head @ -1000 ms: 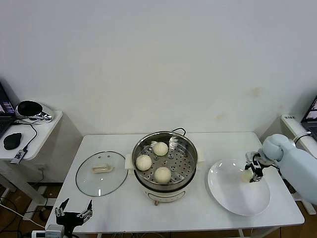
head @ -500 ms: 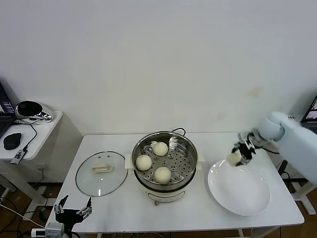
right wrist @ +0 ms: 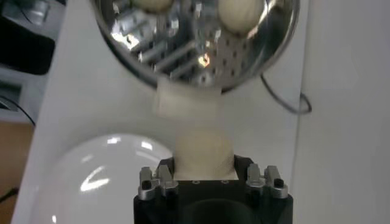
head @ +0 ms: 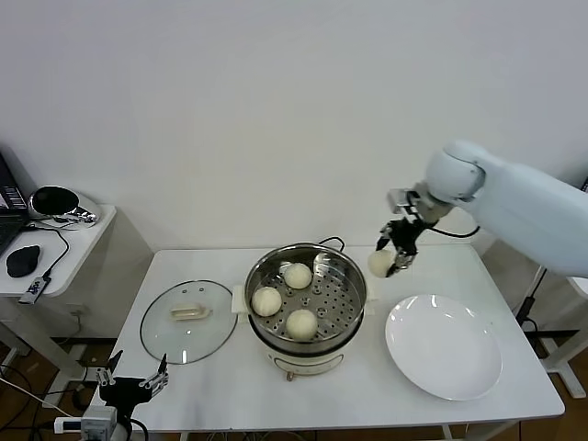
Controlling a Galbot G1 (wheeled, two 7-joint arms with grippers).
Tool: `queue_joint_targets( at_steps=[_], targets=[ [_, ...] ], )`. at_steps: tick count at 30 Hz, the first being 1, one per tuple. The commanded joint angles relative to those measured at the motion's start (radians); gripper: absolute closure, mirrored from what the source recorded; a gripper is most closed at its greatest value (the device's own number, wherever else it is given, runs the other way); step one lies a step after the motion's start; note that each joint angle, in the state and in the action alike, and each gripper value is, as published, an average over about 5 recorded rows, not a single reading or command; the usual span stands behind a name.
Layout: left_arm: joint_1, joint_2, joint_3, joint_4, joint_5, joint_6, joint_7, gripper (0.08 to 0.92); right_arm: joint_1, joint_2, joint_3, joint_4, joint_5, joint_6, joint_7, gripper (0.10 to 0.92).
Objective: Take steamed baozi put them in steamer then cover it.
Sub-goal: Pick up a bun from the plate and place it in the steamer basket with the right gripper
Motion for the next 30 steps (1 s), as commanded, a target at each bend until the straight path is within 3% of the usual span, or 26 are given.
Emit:
queue_joint_targets(
  at_steps=[1,30],
  targets=[
    [-0.001,0.003,0.001,-0.006,0.002,-0.006,-0.004,0.177,0.158,0.185,-0.211,-0.008,0.165,-0.088,-0.001,0.423],
    [-0.013,0.020,-0.013,0.019,-0.006,-0.008,-0.002,0.177,-0.089,0.353,-0.129,-0.241,-0.036,-0.089,0.036,0.431]
  ],
)
